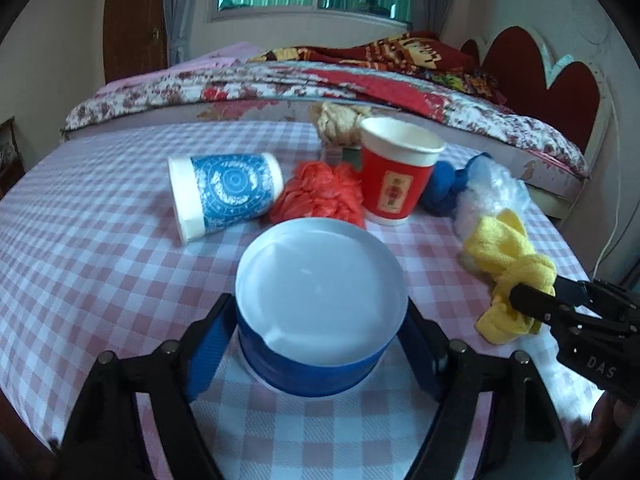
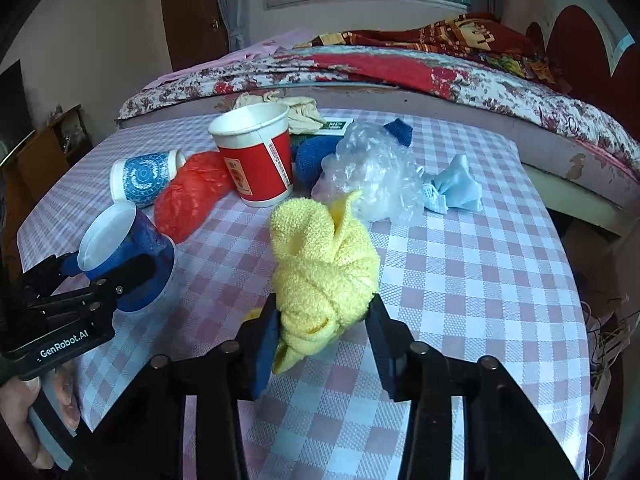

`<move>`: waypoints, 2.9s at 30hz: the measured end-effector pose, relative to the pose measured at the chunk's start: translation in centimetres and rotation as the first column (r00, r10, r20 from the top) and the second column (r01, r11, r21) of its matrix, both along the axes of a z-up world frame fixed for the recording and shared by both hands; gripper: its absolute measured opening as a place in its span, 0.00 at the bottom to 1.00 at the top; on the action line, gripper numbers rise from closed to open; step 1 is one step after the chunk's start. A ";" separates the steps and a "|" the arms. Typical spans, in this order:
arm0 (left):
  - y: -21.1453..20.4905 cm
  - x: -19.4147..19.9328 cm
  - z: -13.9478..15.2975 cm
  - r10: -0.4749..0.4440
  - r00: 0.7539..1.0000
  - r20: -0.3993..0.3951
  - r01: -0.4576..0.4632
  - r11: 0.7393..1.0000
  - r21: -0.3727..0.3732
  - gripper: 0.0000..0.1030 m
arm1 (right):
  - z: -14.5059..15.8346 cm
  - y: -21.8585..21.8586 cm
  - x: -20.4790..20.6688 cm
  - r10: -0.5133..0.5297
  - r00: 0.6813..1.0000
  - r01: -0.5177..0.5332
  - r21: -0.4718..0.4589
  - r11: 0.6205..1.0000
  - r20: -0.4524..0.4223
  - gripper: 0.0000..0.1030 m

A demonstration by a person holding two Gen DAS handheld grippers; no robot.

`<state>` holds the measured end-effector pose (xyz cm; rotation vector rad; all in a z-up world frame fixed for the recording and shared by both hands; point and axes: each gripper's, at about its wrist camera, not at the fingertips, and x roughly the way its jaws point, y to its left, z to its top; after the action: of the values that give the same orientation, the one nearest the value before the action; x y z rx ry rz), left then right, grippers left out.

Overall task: Collect trash
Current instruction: 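Carry cloth and blue cup over the bin and open both tools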

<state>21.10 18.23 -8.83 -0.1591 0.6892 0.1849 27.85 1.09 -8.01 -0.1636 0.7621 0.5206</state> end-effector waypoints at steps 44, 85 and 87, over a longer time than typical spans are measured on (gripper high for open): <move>-28.1 -6.8 4.2 -0.548 0.819 0.171 0.539 0.836 0.098 0.77 | 2.0 -28.4 -16.2 -0.474 0.854 0.471 0.067 0.880 0.215 0.42; -45.4 -7.1 -5.2 -0.802 0.597 -0.014 0.797 0.596 -0.099 0.85 | -8.4 -44.0 -18.9 -0.683 0.730 0.683 -0.011 0.731 -0.042 0.70; -45.1 -7.0 -5.4 -0.786 0.618 -0.018 0.781 0.617 -0.102 0.90 | -8.6 -44.7 -18.9 -0.701 0.711 0.702 -0.006 0.712 -0.052 0.71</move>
<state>14.14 -26.90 -14.25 0.0844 0.7730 -0.7075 8.92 -43.59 -16.64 0.1632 0.8046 -0.2099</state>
